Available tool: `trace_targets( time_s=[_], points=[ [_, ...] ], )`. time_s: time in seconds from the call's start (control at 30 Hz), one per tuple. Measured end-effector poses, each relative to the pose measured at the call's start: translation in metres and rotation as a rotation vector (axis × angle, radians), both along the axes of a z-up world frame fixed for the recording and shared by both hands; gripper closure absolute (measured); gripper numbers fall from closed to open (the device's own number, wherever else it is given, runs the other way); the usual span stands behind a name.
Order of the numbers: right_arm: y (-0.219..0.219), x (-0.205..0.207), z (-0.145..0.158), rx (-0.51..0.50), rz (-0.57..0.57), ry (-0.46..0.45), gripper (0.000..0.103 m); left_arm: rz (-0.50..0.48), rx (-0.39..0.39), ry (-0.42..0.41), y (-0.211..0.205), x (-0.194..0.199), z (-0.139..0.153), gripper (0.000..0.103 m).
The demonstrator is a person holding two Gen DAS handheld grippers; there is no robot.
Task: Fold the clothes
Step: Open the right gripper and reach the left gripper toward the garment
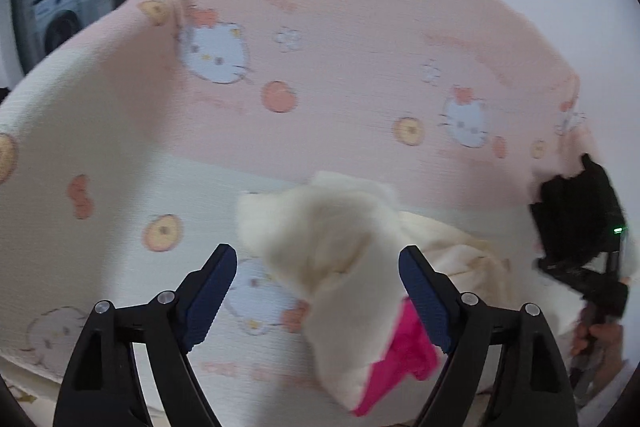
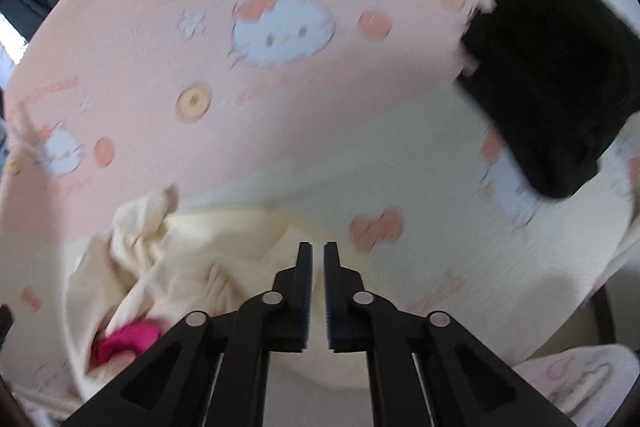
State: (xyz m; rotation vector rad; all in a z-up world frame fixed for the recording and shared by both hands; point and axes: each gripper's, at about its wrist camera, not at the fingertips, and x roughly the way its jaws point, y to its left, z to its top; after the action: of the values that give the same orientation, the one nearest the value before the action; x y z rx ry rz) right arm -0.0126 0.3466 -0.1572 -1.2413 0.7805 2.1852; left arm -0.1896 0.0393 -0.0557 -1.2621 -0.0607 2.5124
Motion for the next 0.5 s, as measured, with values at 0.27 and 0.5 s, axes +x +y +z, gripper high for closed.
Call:
trace_targets(
  time_s=[0.27,0.5],
  points=[
    [0.003,0.022,-0.019,-0.090,0.008,0.018,0.040,-0.061,-0.084,-0.072,0.038,-0.003,-0.024,0.020],
    [0.012,0.018,-0.033,-0.085,0.075,-0.028,0.037,-0.092,-0.144,-0.127,0.061,-0.018,-0.044,0.020]
  ],
)
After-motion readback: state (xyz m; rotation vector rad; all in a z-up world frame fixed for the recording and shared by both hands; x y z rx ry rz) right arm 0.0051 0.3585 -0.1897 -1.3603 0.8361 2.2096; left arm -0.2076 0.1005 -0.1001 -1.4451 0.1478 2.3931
